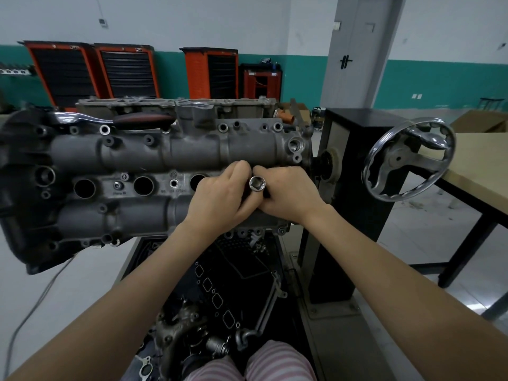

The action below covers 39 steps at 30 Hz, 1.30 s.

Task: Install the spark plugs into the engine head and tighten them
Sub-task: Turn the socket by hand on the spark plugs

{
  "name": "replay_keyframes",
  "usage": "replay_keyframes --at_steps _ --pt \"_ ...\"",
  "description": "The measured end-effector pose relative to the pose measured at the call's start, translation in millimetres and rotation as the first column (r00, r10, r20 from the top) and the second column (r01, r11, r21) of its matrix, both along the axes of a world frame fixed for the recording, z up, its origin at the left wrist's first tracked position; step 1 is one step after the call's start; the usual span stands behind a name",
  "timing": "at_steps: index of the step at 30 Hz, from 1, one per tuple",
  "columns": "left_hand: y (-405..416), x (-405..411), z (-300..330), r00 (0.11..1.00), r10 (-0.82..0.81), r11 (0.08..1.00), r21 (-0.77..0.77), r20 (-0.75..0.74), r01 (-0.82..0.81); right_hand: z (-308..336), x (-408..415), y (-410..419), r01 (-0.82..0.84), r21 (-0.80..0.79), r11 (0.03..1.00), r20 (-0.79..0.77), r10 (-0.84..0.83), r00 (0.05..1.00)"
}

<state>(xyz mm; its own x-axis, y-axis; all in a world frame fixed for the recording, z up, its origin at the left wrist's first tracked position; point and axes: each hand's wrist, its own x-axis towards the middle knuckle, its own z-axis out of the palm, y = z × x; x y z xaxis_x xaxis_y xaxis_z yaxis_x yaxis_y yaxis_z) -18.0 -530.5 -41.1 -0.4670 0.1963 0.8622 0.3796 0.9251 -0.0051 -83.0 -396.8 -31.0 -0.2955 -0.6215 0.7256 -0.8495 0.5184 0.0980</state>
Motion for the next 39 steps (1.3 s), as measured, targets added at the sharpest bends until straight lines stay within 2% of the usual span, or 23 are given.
replay_keyframes --at_steps 4,10,18,27,33,36,39 --pt "-0.8 -0.3 -0.8 1.000 0.008 1.000 0.014 -0.023 -0.008 1.6 2.6 2.6 -0.024 -0.026 0.999 0.002 0.024 1.000" --pt "-3.2 -3.6 -1.5 0.995 0.021 0.999 -0.044 -0.093 -0.025 2.2 3.0 2.0 -0.016 -0.037 0.999 -0.018 0.015 1.000" --pt "1.0 1.9 1.2 1.000 0.010 1.000 -0.028 -0.001 -0.010 1.4 2.5 -0.6 0.001 -0.007 1.000 -0.015 -0.001 1.000" --pt "-2.2 -2.1 -0.7 0.997 0.022 0.998 -0.061 -0.068 -0.026 1.0 0.6 0.7 -0.007 -0.025 1.000 -0.045 0.005 0.999" --pt "0.1 1.3 1.8 1.000 0.016 1.000 -0.003 -0.027 -0.016 0.8 1.8 -1.0 0.012 0.001 1.000 0.036 -0.012 0.999" --pt "1.5 1.1 0.9 0.999 0.017 0.999 -0.039 -0.035 -0.018 1.6 1.6 -0.6 0.016 0.035 0.999 0.017 -0.017 1.000" --pt "-0.6 -0.6 0.1 0.998 0.040 0.998 -0.049 -0.058 -0.043 2.8 3.8 2.3 -0.008 0.005 1.000 0.004 0.008 1.000"
